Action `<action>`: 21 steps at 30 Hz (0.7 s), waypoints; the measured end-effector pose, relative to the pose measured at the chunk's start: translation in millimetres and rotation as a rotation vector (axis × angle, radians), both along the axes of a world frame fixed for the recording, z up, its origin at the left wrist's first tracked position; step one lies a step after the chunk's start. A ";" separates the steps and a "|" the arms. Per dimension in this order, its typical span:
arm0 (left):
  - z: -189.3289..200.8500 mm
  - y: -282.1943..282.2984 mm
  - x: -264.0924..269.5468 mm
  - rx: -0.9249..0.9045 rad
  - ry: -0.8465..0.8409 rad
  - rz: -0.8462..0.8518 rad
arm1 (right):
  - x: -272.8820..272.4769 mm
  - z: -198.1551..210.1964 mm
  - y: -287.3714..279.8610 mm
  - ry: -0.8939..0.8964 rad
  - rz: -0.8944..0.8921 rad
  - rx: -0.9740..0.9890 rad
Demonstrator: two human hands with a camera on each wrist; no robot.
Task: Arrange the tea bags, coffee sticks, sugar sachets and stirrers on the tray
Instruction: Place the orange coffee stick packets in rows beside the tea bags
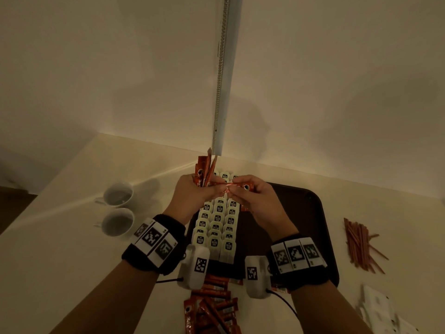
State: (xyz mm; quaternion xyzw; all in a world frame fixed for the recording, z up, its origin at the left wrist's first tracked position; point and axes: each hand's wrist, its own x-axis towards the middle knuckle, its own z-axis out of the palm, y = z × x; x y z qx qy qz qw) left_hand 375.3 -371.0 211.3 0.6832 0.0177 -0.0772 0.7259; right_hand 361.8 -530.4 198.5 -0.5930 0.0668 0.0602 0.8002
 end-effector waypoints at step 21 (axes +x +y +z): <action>-12.5 5.7 3.3 -0.029 0.094 -0.007 | 3.0 -1.3 -45.5 -0.035 0.057 -0.547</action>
